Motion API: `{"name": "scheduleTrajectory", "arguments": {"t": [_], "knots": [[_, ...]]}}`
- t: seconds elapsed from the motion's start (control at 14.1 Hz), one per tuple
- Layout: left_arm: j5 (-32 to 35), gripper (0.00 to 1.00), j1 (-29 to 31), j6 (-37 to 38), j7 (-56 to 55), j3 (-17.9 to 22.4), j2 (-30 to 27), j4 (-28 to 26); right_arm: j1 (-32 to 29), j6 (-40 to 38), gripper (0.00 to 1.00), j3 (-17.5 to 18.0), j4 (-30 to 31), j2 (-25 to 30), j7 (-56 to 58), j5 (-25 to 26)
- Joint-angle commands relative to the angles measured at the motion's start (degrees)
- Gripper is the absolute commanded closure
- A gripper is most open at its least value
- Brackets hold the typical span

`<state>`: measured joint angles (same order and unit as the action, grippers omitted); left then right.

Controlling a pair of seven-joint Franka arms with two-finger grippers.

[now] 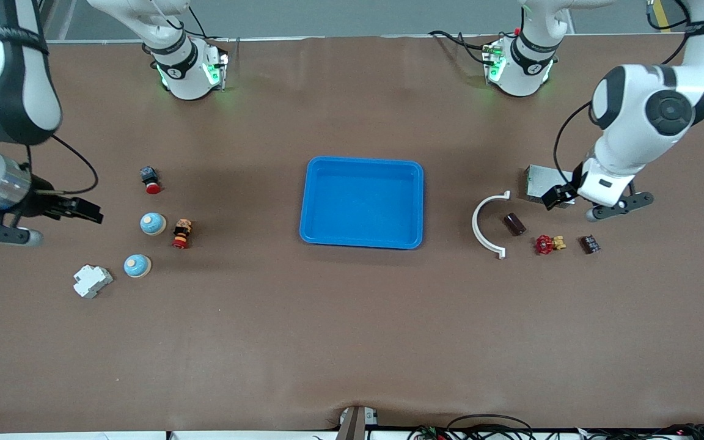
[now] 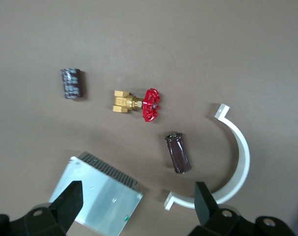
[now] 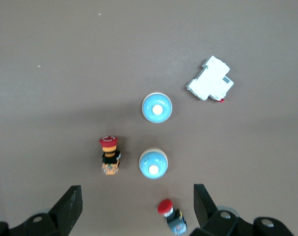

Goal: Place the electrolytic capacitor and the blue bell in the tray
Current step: 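Reach the right gripper to a blue bell while the left gripper grasps a capacitor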

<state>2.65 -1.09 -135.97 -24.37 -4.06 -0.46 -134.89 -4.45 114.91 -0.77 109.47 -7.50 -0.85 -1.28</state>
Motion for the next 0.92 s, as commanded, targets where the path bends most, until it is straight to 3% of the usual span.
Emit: {"name": "scheduleTrajectory", "arguments": {"t": [0.0,0.14,0.71,0.85], "knots": [[0.16,0.00,-0.40,-7.26,-5.84,-0.51,4.57,-1.69,-0.56,8.36,0.00,0.59,3.98,-2.95,0.67,0.57],[0.16,0.01,-0.67,-11.66,-10.25,-1.82,9.05,-1.69,-0.47,14.36,0.00,0.59,5.40,-6.46,1.38,0.57],[0.16,0.24,-0.67,-25.73,-15.54,-3.41,21.54,-1.52,-1.26,30.80,0.00,0.59,5.05,-19.39,4.28,0.57],[0.25,0.67,-0.67,-25.83,-15.62,-3.41,21.90,-1.52,-1.44,32.83,0.00,0.59,4.70,-21.67,4.89,0.57]]}}
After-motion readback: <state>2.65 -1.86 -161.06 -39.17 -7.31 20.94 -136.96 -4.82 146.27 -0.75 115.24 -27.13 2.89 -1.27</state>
